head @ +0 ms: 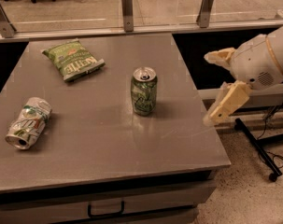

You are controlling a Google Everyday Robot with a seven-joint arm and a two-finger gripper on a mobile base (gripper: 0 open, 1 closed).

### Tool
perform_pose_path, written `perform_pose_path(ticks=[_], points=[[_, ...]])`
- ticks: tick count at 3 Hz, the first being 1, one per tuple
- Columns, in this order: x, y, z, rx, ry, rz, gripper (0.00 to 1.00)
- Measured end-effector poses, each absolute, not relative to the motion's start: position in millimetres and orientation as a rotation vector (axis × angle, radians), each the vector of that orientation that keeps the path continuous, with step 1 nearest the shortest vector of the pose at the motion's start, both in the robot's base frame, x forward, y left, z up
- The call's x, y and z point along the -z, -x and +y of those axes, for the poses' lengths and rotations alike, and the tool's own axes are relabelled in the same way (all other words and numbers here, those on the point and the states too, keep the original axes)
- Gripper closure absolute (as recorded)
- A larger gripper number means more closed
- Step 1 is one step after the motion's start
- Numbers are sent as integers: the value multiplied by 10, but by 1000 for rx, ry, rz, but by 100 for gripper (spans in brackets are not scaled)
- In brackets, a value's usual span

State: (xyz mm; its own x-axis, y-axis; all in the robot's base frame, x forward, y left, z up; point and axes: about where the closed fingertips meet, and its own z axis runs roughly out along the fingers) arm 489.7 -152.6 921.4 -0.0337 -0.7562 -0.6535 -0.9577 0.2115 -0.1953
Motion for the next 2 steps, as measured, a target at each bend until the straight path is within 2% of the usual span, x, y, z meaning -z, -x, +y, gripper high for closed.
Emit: perform_pose_path(ticks=[2], points=[[-8973,-5013,-940,-690,1534,1621,0]])
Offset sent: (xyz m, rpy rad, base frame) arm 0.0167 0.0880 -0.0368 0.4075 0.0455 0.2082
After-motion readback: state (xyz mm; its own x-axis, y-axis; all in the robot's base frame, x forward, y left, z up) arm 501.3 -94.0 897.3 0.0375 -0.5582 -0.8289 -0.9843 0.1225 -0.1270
